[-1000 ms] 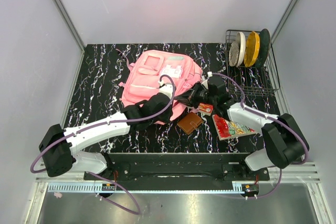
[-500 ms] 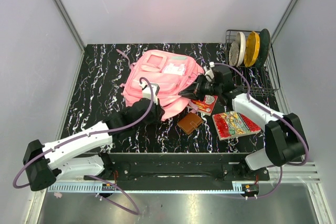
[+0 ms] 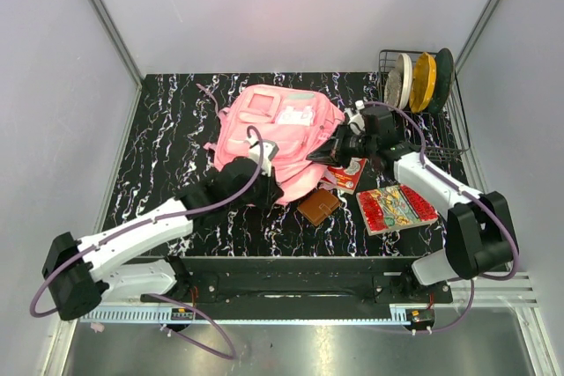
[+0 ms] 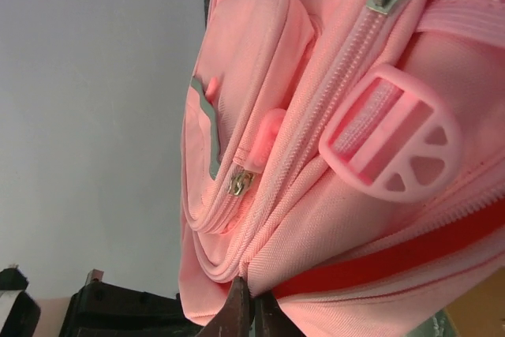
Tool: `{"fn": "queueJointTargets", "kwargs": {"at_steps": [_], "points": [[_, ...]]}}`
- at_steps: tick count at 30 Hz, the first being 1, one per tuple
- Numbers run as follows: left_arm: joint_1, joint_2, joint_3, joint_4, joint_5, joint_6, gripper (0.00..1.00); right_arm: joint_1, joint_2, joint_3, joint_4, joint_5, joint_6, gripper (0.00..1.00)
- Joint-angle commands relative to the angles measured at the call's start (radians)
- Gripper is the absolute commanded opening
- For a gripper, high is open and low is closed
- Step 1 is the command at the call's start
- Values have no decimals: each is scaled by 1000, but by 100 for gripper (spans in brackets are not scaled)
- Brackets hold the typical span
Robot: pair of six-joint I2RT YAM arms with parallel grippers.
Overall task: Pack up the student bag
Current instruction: Unzip the student bag at the center of the board.
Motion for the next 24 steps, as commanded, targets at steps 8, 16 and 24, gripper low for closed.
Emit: {"fn": "queueJointTargets", "kwargs": {"at_steps": [8,16,24], "points": [[27,98,230,-181,399,248,0,-64,-38,120,-184,247,-251,0],[163,107,161,-225,608,221,0,-64,-45,126,-214,321,-320,0],[185,264,244,-288,724,167,0,-61,-104,55,-96,284,-301,0]]}}
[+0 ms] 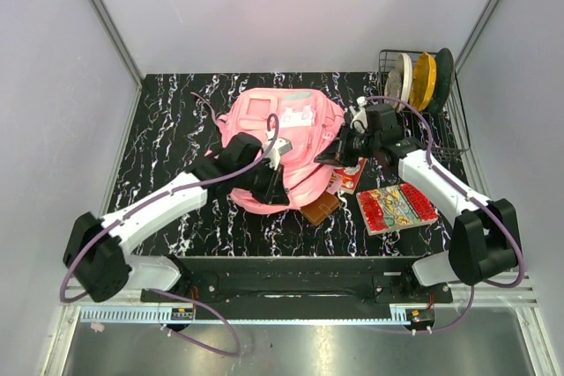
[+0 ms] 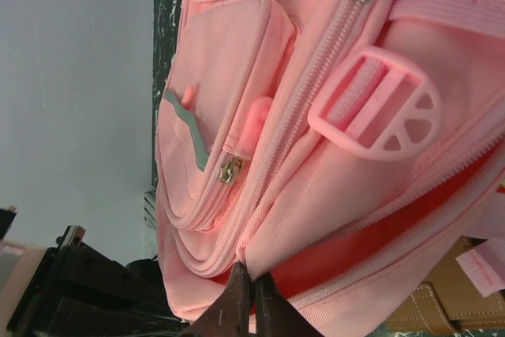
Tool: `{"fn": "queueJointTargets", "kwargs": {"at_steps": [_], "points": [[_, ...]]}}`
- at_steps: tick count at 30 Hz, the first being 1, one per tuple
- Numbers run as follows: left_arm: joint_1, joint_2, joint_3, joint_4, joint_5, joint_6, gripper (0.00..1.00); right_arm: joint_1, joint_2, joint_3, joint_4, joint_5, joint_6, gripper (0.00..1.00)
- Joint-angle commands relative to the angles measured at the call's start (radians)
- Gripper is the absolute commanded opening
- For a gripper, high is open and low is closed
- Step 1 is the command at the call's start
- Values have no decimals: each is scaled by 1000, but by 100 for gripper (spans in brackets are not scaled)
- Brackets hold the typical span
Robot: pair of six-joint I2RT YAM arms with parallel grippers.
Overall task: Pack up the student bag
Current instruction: Unzip the student bag at the center of the board.
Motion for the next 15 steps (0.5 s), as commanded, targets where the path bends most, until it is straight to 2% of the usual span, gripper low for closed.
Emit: {"fn": "queueJointTargets", "kwargs": {"at_steps": [1,5,8,13,15], "points": [[-4,72,83,-128,167,-36,0,-36,-69,-30,182,172,-27,0],[-14,89,132,-176,120,-47,0,-10,-69,-38,152,235,-44,0],[-11,95,163,-275,16,-15,0,-10,-70,-48,130,304,-45,0],[-1,121,108,-388,-128,8,0,-10,-66,-36,121,371,-35,0],[-1,119,67,-386,-129,8,0,-9,-54,-26,127,371,-18,0]]}}
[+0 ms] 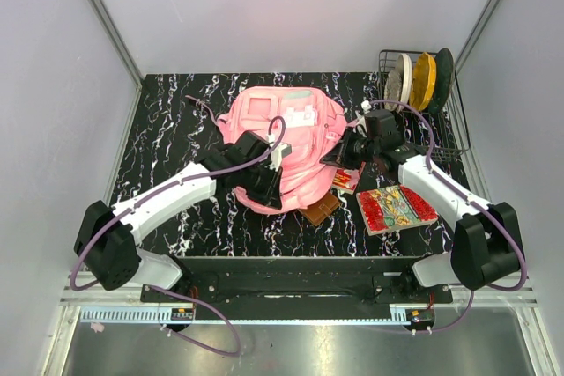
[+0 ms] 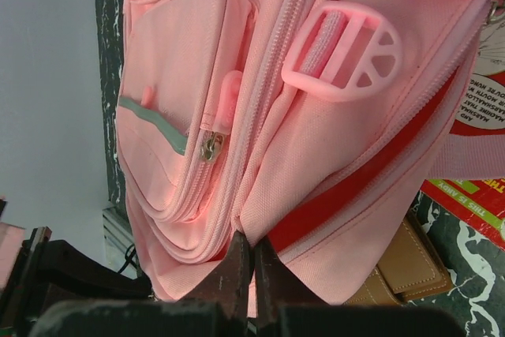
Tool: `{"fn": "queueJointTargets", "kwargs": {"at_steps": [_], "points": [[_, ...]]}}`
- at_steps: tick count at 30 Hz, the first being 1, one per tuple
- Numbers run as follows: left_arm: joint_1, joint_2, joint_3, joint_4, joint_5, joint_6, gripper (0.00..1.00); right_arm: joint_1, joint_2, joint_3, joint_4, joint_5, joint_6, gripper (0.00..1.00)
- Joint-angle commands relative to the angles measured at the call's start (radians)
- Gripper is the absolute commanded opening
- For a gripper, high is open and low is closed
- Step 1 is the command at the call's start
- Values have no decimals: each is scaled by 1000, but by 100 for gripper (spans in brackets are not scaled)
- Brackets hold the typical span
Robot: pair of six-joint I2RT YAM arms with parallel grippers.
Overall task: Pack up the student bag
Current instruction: Unzip the student bag at the center of the board.
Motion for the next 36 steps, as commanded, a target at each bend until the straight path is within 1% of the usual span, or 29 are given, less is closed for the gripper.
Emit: {"fn": "queueJointTargets", "kwargs": {"at_steps": [1,6,7,9,10,12,14,15,16,17,19,20,21,24,28,30,33,36], "points": [[1,-4,-65,-161,-64,20,0,-27,-15,39,106,185,-2,0],[15,-42,-146,-164,-153,-9,0,-39,9,66,121,167,17,0],[21,-50,-154,-170,-195,-29,0,-45,11,72,121,162,17,0],[41,-74,-163,-170,-225,-49,0,-55,17,88,118,146,17,0],[42,-82,-166,-159,-261,-68,0,-64,20,95,120,138,17,0],[47,-97,-157,-138,-257,-85,0,-62,34,121,118,88,15,0],[45,-117,-140,-60,-185,-107,0,-62,57,137,117,22,23,2],[41,-123,-134,-29,-167,-119,0,-62,62,140,129,-52,49,20],[35,-129,-125,32,-150,-134,0,-62,65,131,141,-87,70,35],[15,-135,-98,55,-151,-141,0,-59,51,117,159,-115,92,49],[-4,-129,-64,101,-177,-156,0,-52,17,50,204,-126,153,69],[-16,-116,-32,114,-185,-162,0,-44,-27,1,219,-124,172,76],[-24,-106,-18,128,-191,-168,0,-38,-47,-22,236,-126,201,78],[-44,-73,22,174,-217,-193,0,-10,-116,-87,198,-111,239,80],[-59,-21,59,220,-216,-208,0,48,-200,-188,239,-86,320,81],[-79,15,81,221,-216,-201,0,89,-207,-217,280,-66,342,81],[-112,52,104,232,-203,-191,0,119,-182,-233,328,-46,380,80],[-152,72,128,241,-202,-182,0,136,-139,-248,374,-28,406,75]]}}
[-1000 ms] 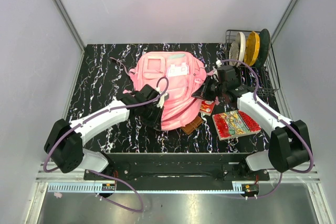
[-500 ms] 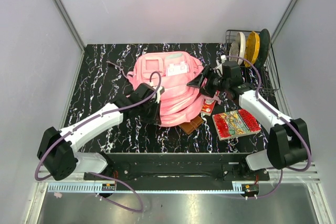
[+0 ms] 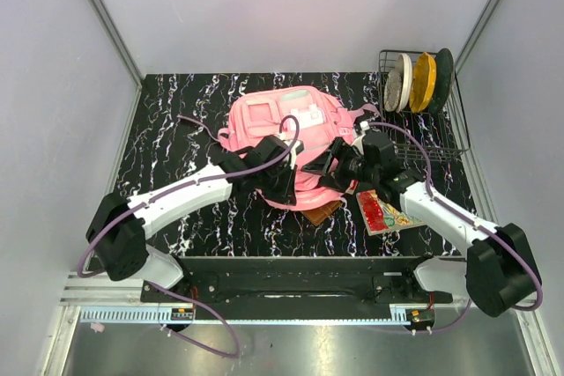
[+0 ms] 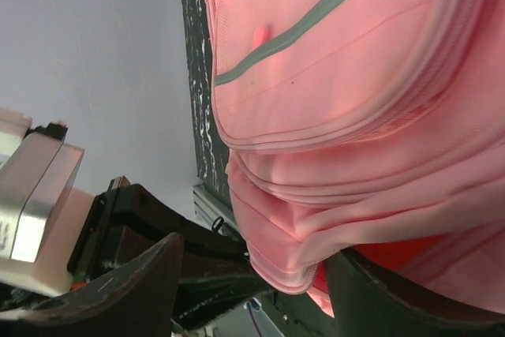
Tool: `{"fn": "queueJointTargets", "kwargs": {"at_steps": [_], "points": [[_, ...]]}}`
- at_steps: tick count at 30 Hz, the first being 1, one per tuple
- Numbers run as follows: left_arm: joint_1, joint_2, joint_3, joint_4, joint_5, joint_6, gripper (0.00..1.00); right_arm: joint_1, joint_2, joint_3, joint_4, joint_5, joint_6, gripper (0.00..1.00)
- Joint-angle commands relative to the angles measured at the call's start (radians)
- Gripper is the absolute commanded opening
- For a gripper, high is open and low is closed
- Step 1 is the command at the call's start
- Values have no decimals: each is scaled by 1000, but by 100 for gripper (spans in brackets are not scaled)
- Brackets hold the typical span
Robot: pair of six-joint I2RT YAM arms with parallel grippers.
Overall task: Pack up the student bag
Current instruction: Unzip the student bag at the center of the board.
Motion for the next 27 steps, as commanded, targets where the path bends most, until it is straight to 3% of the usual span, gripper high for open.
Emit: {"fn": "queueJointTargets", "kwargs": {"at_steps": [1,5,8,10,19,27], "points": [[-50,7,94,153,3,1,0,27,55,-14,139,25,85,73],[-74,-4,88,170,-13,-5,0,32,87,-14,159,28,94,52],[-78,-25,71,173,-37,-6,0,33,66,-17,130,68,80,17],[-78,-34,59,164,-65,-6,0,33,35,-16,109,109,64,0],[-61,-123,-41,40,-180,47,0,-5,-83,101,-108,294,-85,0],[36,-247,-125,6,-178,84,0,-83,-108,144,-121,255,-88,0]]}}
